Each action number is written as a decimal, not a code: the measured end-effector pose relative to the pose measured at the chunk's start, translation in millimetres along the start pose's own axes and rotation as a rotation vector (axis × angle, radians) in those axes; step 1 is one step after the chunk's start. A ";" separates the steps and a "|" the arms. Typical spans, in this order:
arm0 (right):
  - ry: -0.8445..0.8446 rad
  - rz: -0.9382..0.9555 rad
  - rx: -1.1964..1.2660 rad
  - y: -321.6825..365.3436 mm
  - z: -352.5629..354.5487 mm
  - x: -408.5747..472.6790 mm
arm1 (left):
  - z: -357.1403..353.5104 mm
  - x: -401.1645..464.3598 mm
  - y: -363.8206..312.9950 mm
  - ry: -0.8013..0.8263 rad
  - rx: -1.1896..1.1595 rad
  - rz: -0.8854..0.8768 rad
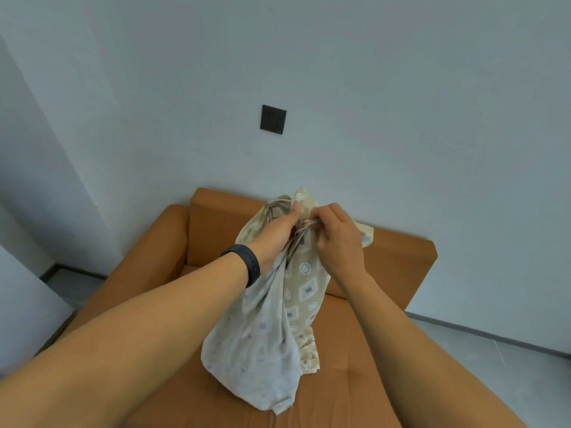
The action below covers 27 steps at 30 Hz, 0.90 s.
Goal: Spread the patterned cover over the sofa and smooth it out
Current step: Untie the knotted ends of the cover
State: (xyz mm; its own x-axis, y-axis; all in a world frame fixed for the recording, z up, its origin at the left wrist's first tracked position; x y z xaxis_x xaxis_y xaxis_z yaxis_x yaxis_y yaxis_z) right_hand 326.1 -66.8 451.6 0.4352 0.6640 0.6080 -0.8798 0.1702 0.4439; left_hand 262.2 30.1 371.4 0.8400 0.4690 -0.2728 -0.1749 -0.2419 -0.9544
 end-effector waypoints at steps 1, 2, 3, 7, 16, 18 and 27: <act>-0.008 -0.014 0.015 -3.1 3.8 0.1 | 1.4 2.1 1.5 -0.014 -0.005 0.018; -0.006 -0.013 0.026 -3.5 5.9 -1.1 | 2.0 3.1 0.6 -0.019 0.008 0.020; -0.001 0.001 0.030 -1.9 7.5 -2.3 | 2.6 5.2 0.2 -0.013 0.058 0.012; 0.014 0.005 0.008 -5.9 13.2 -9.7 | 23.2 15.5 -6.5 -0.157 0.132 -0.036; 0.014 -0.142 -0.035 -71.3 50.7 -30.5 | 109.6 2.4 -49.6 -0.656 -0.137 -0.079; -0.023 -0.210 -0.029 -95.5 55.9 -34.9 | 135.1 8.0 -50.4 -0.735 -0.152 -0.101; -0.026 -0.472 -0.304 -114.6 42.1 -33.4 | 83.6 -12.0 -50.1 -0.565 -0.282 -0.021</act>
State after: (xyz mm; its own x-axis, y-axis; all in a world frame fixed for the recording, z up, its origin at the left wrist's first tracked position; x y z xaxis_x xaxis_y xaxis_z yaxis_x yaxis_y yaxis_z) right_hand 420.4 -139.1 408.1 0.7961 0.4477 0.4073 -0.6026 0.6490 0.4644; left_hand 217.9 107.6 412.4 0.4273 0.8337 -0.3496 0.0457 -0.4061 -0.9127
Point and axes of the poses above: each hand's wrist, its own x-axis towards the middle knuckle, its own z-axis out of the back of the hand, y = z × x, the point moved 9 cm from there along x, towards the middle knuckle, and after that the axes turned 2 degrees about x, right-handed, at the moved point
